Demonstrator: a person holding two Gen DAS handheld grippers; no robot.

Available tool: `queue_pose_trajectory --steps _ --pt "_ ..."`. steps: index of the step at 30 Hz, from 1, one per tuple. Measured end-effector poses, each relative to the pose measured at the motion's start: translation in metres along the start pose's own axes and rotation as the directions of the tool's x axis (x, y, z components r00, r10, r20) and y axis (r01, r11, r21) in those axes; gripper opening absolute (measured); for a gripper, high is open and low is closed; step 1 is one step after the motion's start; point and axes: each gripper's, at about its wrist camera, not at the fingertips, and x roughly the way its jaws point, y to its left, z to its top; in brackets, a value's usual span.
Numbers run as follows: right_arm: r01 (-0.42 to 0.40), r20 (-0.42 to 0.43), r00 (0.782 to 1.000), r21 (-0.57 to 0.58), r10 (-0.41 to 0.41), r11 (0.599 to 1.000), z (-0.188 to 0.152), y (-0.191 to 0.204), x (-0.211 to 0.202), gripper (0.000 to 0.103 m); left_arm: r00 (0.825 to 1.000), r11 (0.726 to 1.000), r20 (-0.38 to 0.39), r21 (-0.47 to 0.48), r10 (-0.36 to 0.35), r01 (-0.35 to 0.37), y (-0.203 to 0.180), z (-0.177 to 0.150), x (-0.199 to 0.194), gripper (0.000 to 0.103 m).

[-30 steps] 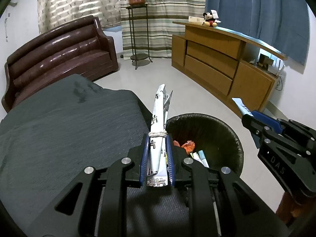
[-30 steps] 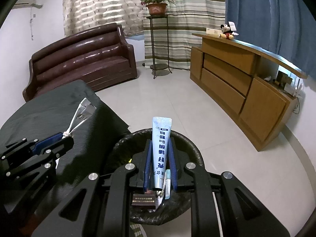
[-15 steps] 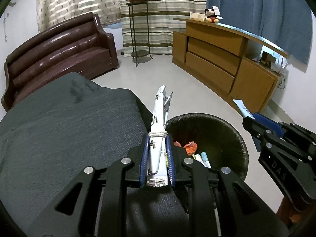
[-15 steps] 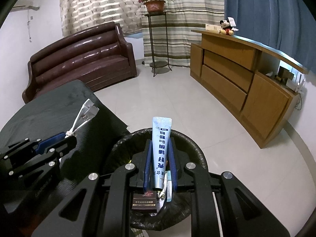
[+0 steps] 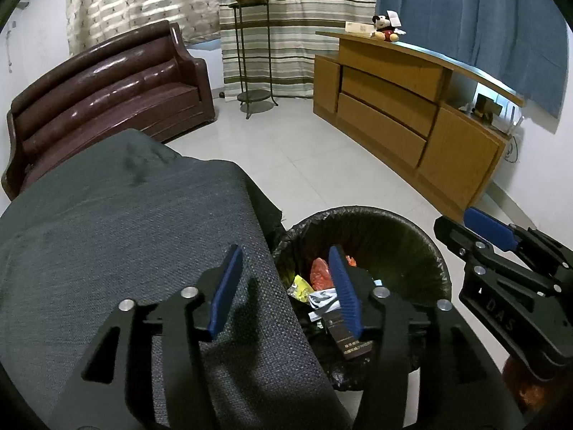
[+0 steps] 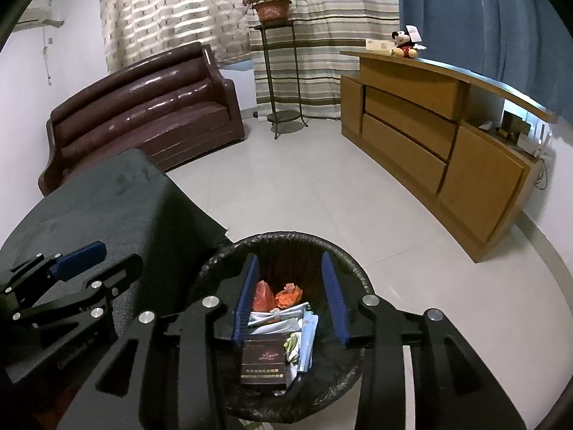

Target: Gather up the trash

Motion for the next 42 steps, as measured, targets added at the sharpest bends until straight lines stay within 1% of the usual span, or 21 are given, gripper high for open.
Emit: queue_pose_trajectory --steps 5,10,13,14,16,19,21,24,25,28,29,31,34,42 --pt "0.010 0.014 1.000 0.005 -0.011 1.000 -0.001 0.001 -0.006 0.049 1.000 1.000 0.012 -0.007 0.003 -0.003 0.002 0.001 -0.005 0.057" --pt "0.018 0.035 0.999 0.007 -0.018 1.000 -0.003 0.003 -0.018 0.061 0.999 1.000 0.037 -0.006 0.018 -0.018 0.006 -0.003 -0.017 0.062" --pt "0.025 0.045 0.999 -0.001 -0.025 1.000 -0.004 0.005 -0.025 0.063 0.999 1.000 0.047 -0.019 0.025 -0.024 0.011 -0.006 -0.026 0.062" --pt "0.028 0.048 0.998 -0.002 -0.028 1.000 -0.005 0.005 -0.027 0.064 0.998 0.999 0.051 -0.024 0.028 -0.027 0.013 -0.007 -0.030 0.063" --pt "0.033 0.052 0.998 0.002 -0.033 0.999 -0.006 0.005 -0.033 0.065 0.998 0.999 0.061 -0.031 0.035 -0.033 0.016 -0.010 -0.039 0.069" --pt "0.037 0.054 0.998 0.002 -0.037 0.999 -0.009 0.005 -0.040 0.065 0.996 0.999 0.076 -0.035 0.041 -0.038 0.018 -0.014 -0.050 0.071" --pt "0.039 0.056 0.998 -0.002 -0.039 0.999 -0.011 0.007 -0.045 0.065 0.995 0.999 0.089 -0.035 0.044 -0.041 0.020 -0.018 -0.060 0.074" --pt "0.039 0.060 0.997 -0.010 -0.038 0.999 -0.015 0.010 -0.053 0.065 0.993 0.998 0.104 -0.041 0.049 -0.045 0.024 -0.022 -0.073 0.077" --pt "0.037 0.060 0.998 -0.012 -0.036 0.999 -0.015 0.010 -0.055 0.065 0.993 0.998 0.106 -0.047 0.051 -0.046 0.026 -0.024 -0.077 0.080" --pt "0.032 0.065 0.997 -0.028 -0.030 0.999 -0.017 0.017 -0.061 0.065 0.991 0.997 0.115 -0.057 0.061 -0.055 0.030 -0.029 -0.088 0.081" --pt "0.032 0.069 0.997 -0.033 -0.029 0.999 -0.018 0.018 -0.063 0.066 0.991 0.996 0.120 -0.058 0.067 -0.060 0.031 -0.031 -0.092 0.082" --pt "0.029 0.077 0.997 -0.041 -0.026 0.999 -0.019 0.021 -0.068 0.069 0.988 0.995 0.125 -0.060 0.086 -0.079 0.032 -0.033 -0.098 0.086" --pt "0.025 0.087 0.996 -0.055 -0.020 0.998 -0.020 0.024 -0.075 0.069 0.985 0.993 0.136 -0.065 0.106 -0.098 0.034 -0.037 -0.109 0.087" --pt "0.028 0.102 0.995 -0.063 -0.022 0.998 -0.025 0.026 -0.093 0.070 0.980 0.990 0.157 -0.091 0.123 -0.110 0.040 -0.045 -0.130 0.090"
